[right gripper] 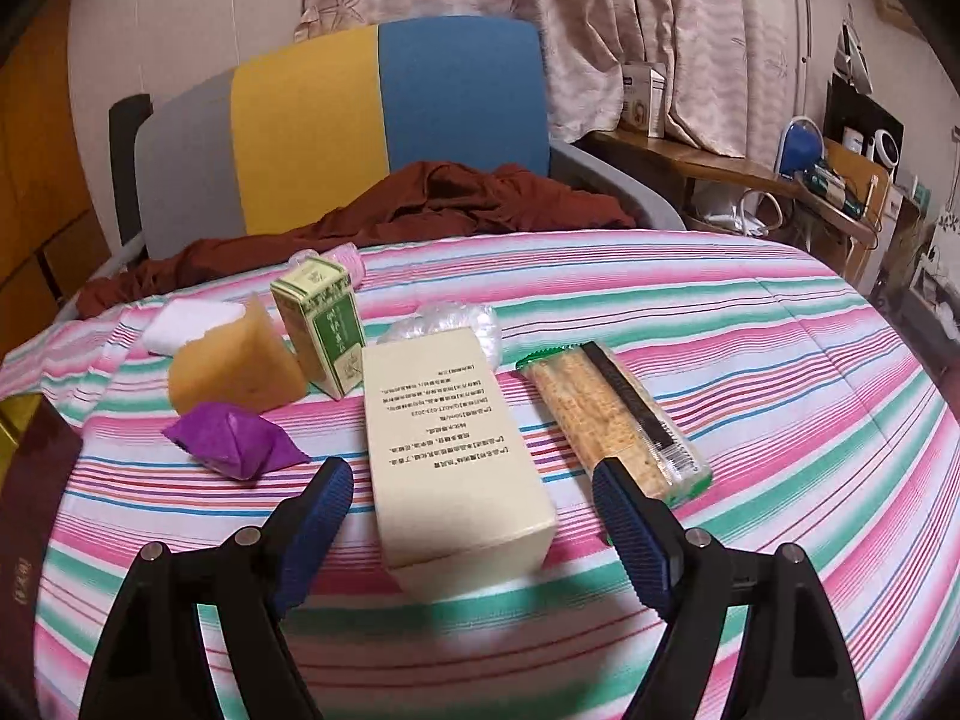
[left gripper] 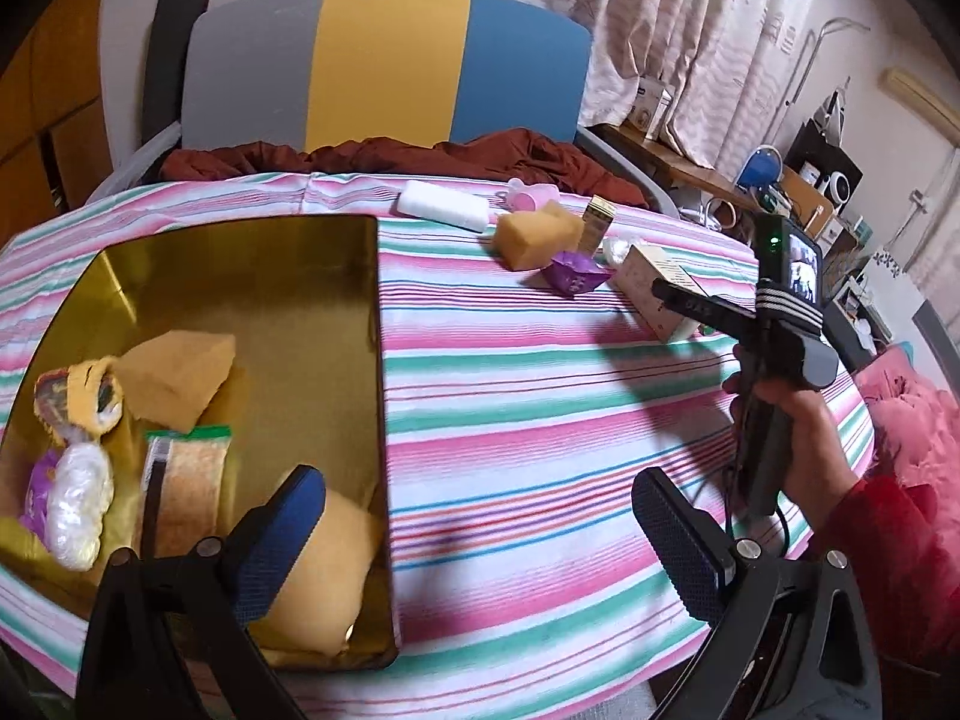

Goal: Organize objects
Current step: 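Move the right tool to the pile and grasp the white cream box, then grasp the purple packet with the left tool while the right tool holds the white box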

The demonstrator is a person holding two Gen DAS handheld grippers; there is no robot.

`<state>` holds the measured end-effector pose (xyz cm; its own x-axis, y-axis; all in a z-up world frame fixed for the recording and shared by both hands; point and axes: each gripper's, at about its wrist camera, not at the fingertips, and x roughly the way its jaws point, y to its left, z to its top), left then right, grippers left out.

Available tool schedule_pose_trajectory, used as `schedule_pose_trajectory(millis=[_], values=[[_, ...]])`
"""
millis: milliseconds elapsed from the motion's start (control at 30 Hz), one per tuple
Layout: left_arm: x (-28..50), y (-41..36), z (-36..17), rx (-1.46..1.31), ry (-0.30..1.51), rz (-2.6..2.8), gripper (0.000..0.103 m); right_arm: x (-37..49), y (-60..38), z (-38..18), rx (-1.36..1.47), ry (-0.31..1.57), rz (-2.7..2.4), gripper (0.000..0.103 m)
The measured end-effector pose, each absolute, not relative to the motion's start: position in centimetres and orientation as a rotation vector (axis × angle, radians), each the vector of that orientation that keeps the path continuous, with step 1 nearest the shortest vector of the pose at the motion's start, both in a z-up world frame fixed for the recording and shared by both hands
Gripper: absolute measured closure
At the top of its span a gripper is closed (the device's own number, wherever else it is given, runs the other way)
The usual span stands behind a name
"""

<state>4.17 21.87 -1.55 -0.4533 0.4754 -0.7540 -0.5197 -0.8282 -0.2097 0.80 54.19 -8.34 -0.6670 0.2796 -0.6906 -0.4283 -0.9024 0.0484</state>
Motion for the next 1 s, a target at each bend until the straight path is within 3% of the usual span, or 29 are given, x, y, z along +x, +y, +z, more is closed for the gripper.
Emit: schedule_pose_trajectory(millis=[33, 67, 167, 500, 633, 1000], values=[[4.0, 22.4, -1.5, -1.157, 0.073, 2.265, 0.000, 0.7, 54.1, -8.4, -1.008, 0.304, 2.542, 0.030], [3.8, 22.8, -1.5, -1.159, 0.076, 2.262, 0.000, 0.8, 54.1, -8.5, -1.001, 0.317, 2.535, 0.043], [3.2, 24.3, -1.4, -1.157, 0.085, 2.257, 0.000, 1.0, 54.1, -8.5, -0.976, 0.321, 2.520, 0.051], [0.1, 29.8, -1.2, -1.143, 0.121, 2.295, 0.000, 3.5, 53.0, -8.2, -0.896, 0.334, 2.459, 0.053], [-2.1, 32.9, -1.4, -1.125, 0.151, 2.343, 0.000, 5.5, 52.7, -8.2, -0.839, 0.436, 2.445, 0.052], [-7.5, 41.4, -5.3, -1.059, 0.402, 2.345, 0.004, 6.8, 52.3, -8.5, -0.767, 0.453, 2.394, 0.052]])
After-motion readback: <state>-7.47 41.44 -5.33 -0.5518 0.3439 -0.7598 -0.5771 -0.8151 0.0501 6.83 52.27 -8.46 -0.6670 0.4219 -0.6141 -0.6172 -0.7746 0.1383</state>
